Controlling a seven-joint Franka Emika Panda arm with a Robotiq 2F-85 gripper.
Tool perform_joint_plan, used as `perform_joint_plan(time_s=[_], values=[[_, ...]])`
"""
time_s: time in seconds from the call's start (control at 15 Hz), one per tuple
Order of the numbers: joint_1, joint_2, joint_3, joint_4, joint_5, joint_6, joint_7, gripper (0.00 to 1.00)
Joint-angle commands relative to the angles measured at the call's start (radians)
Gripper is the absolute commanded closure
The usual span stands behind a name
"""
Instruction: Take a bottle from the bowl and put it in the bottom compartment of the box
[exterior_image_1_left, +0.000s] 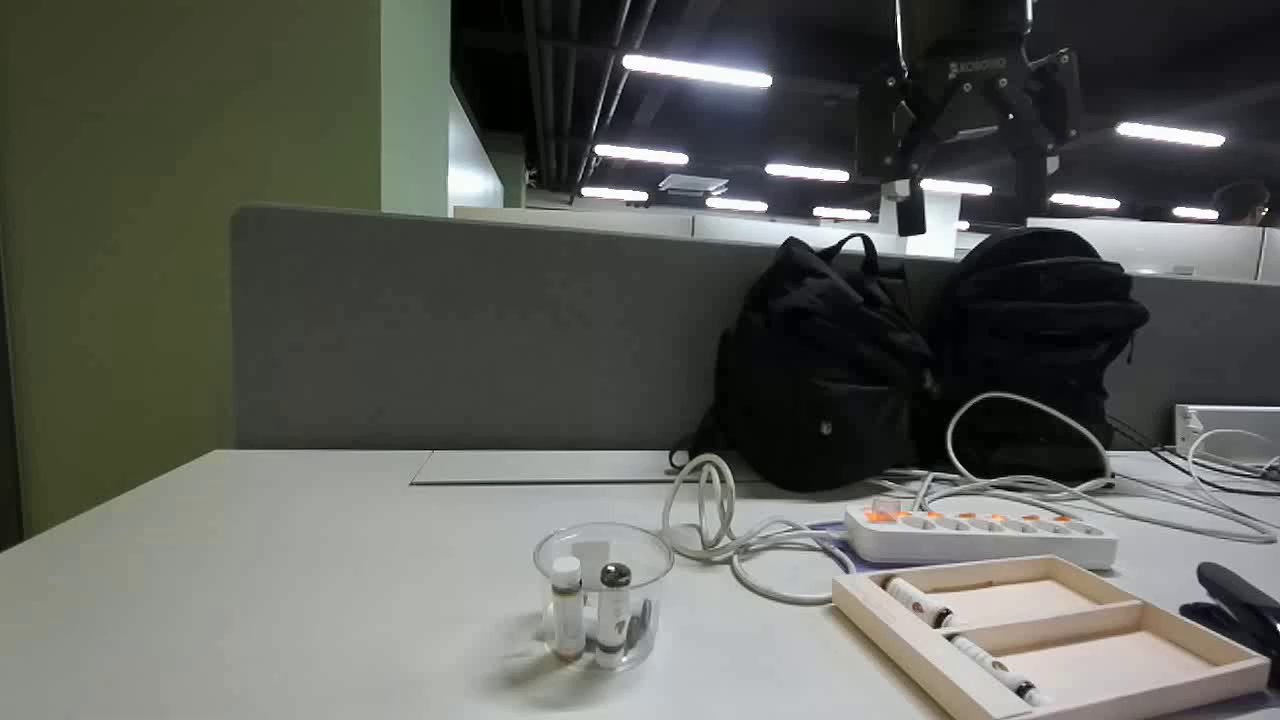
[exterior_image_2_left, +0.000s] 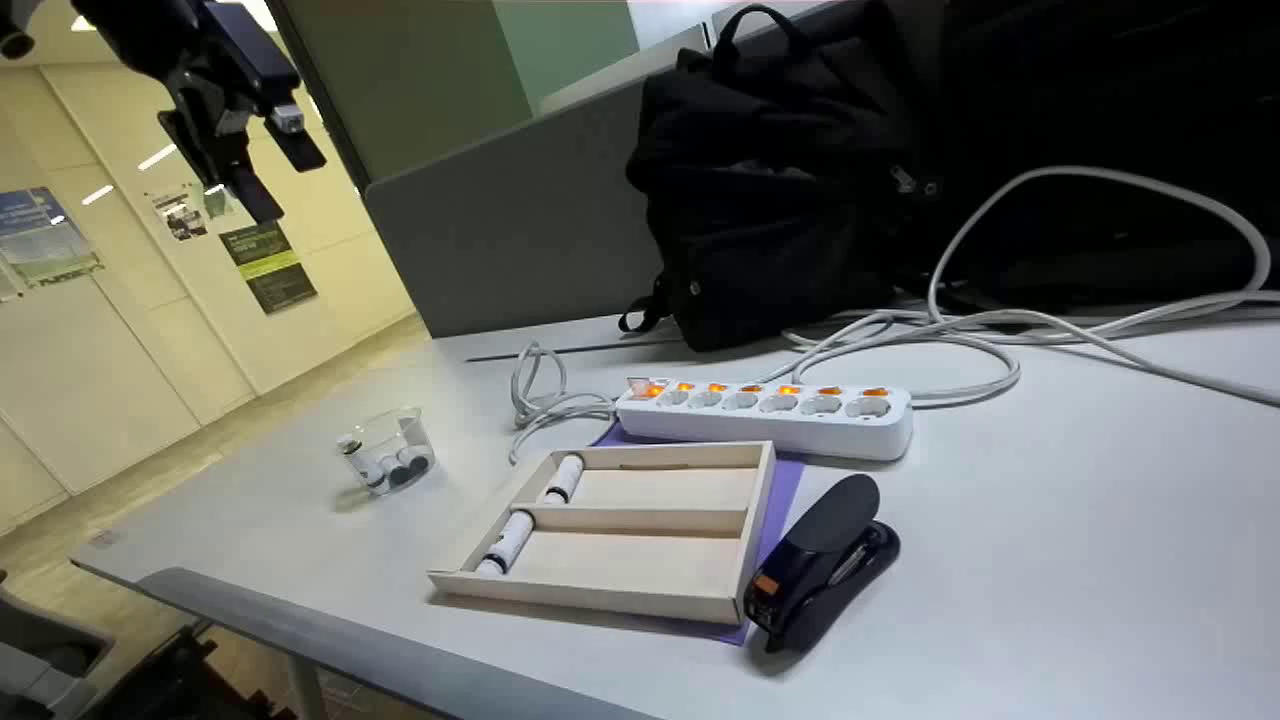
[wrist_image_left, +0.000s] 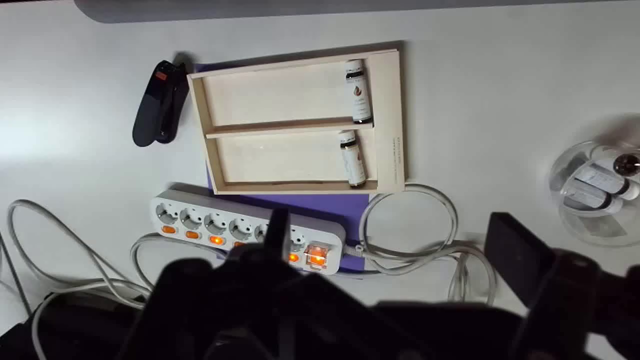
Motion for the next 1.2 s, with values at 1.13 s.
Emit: perform_joint_plan(time_s=[1.13], values=[[0.131,0.496,-0.005,0.242,-0.098,0.235,-0.203,0.0]])
